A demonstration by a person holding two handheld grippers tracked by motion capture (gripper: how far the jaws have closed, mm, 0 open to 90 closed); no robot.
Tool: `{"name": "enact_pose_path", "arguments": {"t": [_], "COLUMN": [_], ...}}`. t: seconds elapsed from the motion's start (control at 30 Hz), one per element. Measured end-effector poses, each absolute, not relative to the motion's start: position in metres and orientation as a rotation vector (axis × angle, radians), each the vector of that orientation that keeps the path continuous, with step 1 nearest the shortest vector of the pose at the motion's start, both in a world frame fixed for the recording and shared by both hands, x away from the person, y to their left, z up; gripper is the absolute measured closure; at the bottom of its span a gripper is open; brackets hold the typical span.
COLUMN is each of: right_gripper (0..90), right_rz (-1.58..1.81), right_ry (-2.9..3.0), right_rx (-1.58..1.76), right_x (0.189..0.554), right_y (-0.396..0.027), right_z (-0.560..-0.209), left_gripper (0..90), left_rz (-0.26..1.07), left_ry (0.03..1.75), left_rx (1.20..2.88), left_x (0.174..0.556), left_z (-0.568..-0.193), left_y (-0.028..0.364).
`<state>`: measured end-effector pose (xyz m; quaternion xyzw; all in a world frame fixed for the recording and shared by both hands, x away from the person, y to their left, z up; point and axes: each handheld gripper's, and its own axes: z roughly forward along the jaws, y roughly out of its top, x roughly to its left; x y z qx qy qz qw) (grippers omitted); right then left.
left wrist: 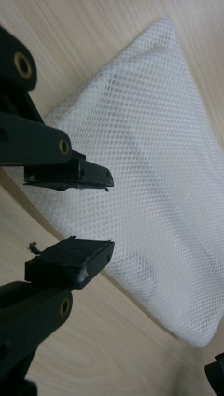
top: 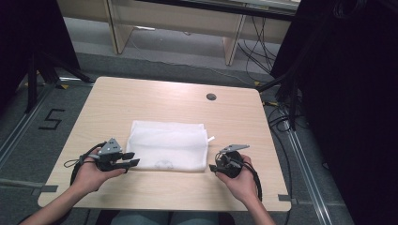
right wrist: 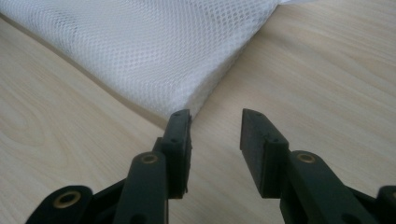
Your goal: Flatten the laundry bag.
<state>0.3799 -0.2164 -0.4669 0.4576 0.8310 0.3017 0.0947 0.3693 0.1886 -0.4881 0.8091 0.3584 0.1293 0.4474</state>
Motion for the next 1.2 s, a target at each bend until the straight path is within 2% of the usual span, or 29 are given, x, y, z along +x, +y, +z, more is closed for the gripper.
{"name": "enact_pose_path", "arguments": {"t": [0.33, 0.4, 0.53, 0.73, 0.9, 1.0, 1.07, 1.2], "right_gripper": [56.0, 54.5, 52.0, 48.3, 48.3, 52.9, 61.4, 66.0], "right_rz": [0.905, 0.938, 0.921, 0.896, 0.838, 0.848, 0.845, 0.832], "right_ry": [2.411, 2.396, 2.419, 2.453, 2.438, 2.436, 2.445, 2.466], "right_rx": [1.306, 1.311, 1.235, 1.238, 1.307, 1.326, 1.335, 1.359], "right_x": [0.385, 0.389, 0.403, 0.422, 0.422, 0.422, 0.422, 0.420], "right_y": [-0.215, -0.209, -0.193, -0.170, -0.174, -0.179, -0.181, -0.178], "right_z": [-0.459, -0.452, -0.449, -0.449, -0.463, -0.468, -0.469, -0.469], "left_gripper": [60.4, 61.2, 61.0, 60.0, 60.3, 66.0, 74.0, 85.7], "left_rz": [0.270, 0.230, 0.235, 0.225, 0.234, 0.241, 0.270, 0.345], "left_ry": [0.752, 0.734, 0.674, 0.680, 0.675, 0.691, 0.706, 0.843], "left_rx": [2.028, 2.048, 2.088, 2.108, 2.113, 2.109, 2.115, 2.098], "left_x": [0.380, 0.382, 0.382, 0.388, 0.391, 0.390, 0.391, 0.394], "left_z": [-0.487, -0.488, -0.493, -0.498, -0.504, -0.503, -0.498, -0.485], "left_y": [0.154, 0.139, 0.125, 0.114, 0.111, 0.113, 0.117, 0.134]}}
